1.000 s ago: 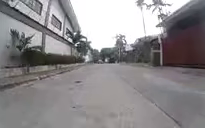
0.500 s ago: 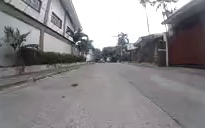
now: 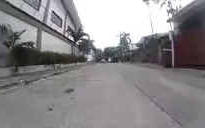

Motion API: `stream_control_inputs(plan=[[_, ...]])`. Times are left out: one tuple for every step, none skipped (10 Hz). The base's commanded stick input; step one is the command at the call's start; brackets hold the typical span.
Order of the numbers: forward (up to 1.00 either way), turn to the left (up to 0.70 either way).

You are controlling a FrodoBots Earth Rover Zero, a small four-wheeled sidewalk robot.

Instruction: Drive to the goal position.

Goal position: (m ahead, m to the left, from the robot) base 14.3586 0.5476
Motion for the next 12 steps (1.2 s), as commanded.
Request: stream_control_inputs(plan=[[1.00,0.04],[1.00,0.04],[1.00,0.04],[1.00,0.04],[1.00,0.04],[1.00,0.04],[1.00,0.04],[1.00,0.04],[1.00,0.04],[1.00,0.04],[1.00,0.04],[1.00,0.04]])
